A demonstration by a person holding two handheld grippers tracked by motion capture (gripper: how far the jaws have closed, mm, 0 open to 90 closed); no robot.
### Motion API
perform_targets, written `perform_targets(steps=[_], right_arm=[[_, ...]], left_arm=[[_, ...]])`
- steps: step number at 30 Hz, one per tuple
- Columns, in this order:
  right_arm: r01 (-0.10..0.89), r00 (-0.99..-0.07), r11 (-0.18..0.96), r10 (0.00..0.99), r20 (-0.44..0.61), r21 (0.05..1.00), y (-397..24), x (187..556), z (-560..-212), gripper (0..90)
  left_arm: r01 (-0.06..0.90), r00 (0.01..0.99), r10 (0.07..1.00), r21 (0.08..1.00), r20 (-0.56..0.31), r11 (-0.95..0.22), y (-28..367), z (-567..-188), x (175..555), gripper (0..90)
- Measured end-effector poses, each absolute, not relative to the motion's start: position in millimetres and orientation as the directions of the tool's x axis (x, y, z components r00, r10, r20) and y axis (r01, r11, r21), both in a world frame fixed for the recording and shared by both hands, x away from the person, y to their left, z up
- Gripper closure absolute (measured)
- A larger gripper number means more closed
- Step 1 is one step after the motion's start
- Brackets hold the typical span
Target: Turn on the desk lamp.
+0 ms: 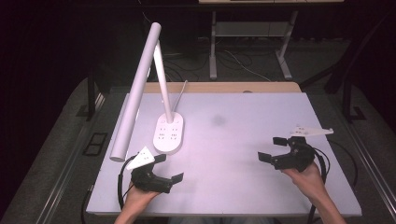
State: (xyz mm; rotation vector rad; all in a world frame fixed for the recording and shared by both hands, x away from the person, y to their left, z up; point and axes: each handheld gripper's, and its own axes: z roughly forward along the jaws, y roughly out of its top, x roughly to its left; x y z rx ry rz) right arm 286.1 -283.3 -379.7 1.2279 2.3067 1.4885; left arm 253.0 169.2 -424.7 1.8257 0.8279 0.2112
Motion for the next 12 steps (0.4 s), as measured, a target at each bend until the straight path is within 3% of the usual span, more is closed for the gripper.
perform_targets(steps=[12], right_arm=[[0.575, -0.612, 0.13, 0.723, 0.319, 0.808, -302, 245, -407, 0.3]], left_arm=[[0.439, 0.742, 0.627, 0.879, -0.238, -0.186, 168, -425, 255, 0.0]])
